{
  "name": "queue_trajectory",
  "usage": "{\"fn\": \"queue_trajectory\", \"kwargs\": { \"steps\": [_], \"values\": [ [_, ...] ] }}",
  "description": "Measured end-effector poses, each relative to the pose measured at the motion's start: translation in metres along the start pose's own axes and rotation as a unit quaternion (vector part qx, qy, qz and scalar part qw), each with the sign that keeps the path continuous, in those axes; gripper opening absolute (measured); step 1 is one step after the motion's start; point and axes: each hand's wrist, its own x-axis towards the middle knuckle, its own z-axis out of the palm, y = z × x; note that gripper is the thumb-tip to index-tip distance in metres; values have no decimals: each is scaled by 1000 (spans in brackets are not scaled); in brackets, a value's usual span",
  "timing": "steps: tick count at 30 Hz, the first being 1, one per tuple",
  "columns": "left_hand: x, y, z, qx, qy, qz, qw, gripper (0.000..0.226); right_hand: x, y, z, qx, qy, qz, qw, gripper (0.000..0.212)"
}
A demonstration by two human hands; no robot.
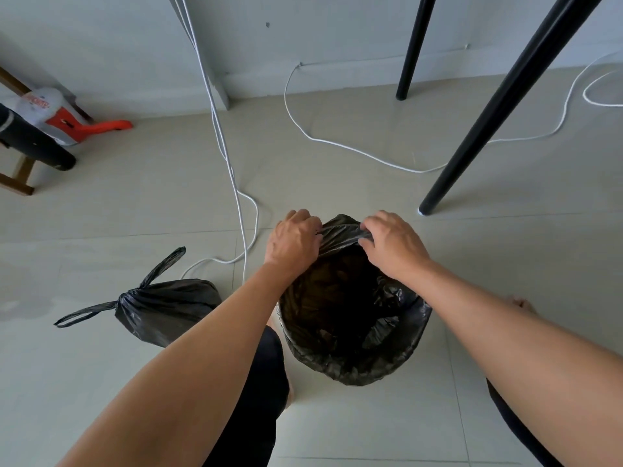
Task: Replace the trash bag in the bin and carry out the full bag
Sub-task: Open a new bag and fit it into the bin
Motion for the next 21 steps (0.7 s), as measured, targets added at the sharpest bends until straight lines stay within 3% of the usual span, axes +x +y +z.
{"fn": "queue_trajectory", "kwargs": {
  "steps": [5, 12, 21],
  "values": [
    [-1, -14, 9, 4, -54, -41, 998, 16, 21, -2, 12, -19, -89, 29, 995, 36],
    [-5, -10, 15, -3, -82, -48, 995, 16, 15, -6, 22, -65, -58, 44, 995, 19],
    [-8, -4, 17, -52, -68, -56, 995, 17, 17, -5, 22, 1, -42, 10, 999, 17]
  ]
}}
